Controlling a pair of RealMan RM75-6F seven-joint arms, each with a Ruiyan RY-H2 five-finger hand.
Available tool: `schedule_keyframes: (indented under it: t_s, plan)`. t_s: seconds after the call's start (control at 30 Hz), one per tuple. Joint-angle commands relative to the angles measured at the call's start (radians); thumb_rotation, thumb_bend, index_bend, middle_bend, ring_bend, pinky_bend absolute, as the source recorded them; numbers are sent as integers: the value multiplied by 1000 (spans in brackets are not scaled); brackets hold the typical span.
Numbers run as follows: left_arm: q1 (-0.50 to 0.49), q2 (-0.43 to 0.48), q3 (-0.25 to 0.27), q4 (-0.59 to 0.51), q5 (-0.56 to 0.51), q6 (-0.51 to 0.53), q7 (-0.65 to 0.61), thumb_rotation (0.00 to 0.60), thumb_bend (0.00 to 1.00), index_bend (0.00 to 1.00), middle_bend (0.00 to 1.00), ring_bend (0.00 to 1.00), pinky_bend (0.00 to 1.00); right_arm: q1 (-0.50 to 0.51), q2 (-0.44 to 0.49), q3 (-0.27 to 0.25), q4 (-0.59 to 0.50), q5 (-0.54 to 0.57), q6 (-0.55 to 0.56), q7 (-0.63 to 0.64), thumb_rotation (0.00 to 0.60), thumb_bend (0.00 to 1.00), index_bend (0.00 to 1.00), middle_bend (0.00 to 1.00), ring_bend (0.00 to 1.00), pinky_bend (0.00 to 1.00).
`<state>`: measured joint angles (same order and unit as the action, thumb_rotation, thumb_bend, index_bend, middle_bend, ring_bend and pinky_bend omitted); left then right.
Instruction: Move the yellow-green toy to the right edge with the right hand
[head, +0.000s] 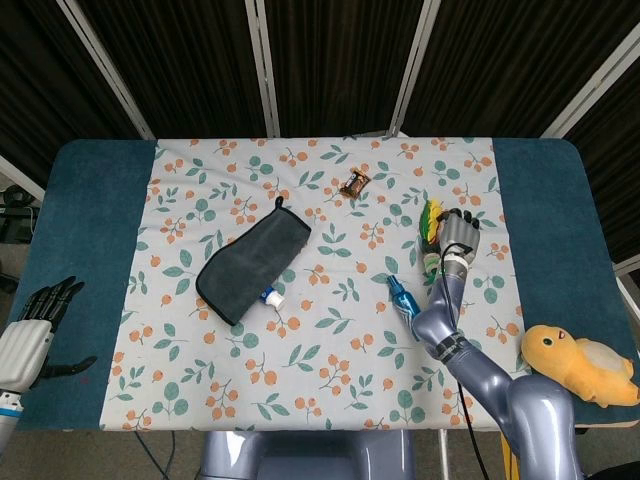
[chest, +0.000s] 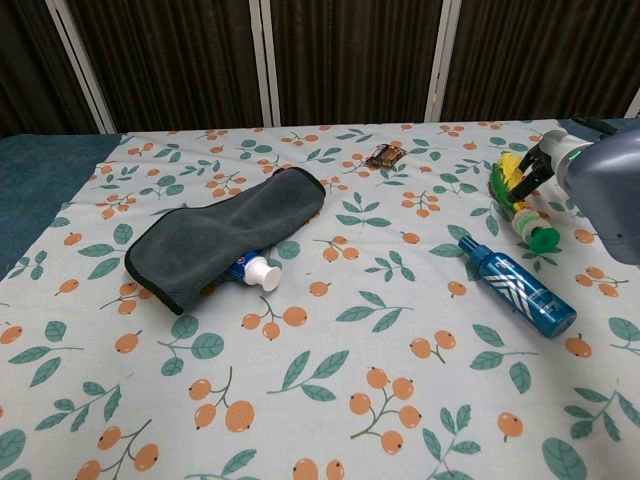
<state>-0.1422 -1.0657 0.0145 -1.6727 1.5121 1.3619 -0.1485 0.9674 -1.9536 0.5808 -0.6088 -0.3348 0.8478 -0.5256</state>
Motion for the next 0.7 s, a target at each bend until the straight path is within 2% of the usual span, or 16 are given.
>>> schedule_keyframes:
  t_s: [0.03, 0.13, 0.7]
  plan:
    - [0, 0, 0, -1, 0, 0, 0, 597, 153, 0, 0, 0, 0, -2, -21, -15, 28, -43, 11, 21, 600, 220, 434, 183, 0, 0]
    - [0, 0, 0, -1, -1, -1, -1, 599, 153, 0, 0, 0, 0, -6, -40, -18, 55, -69, 6, 32, 600, 220, 448, 195, 0, 0]
    - [-2, 2, -1, -6, -7, -9, -8, 595, 171, 0, 0, 0, 0, 0, -87, 38, 141, -133, -16, 84, 600, 224, 575, 330, 0, 0]
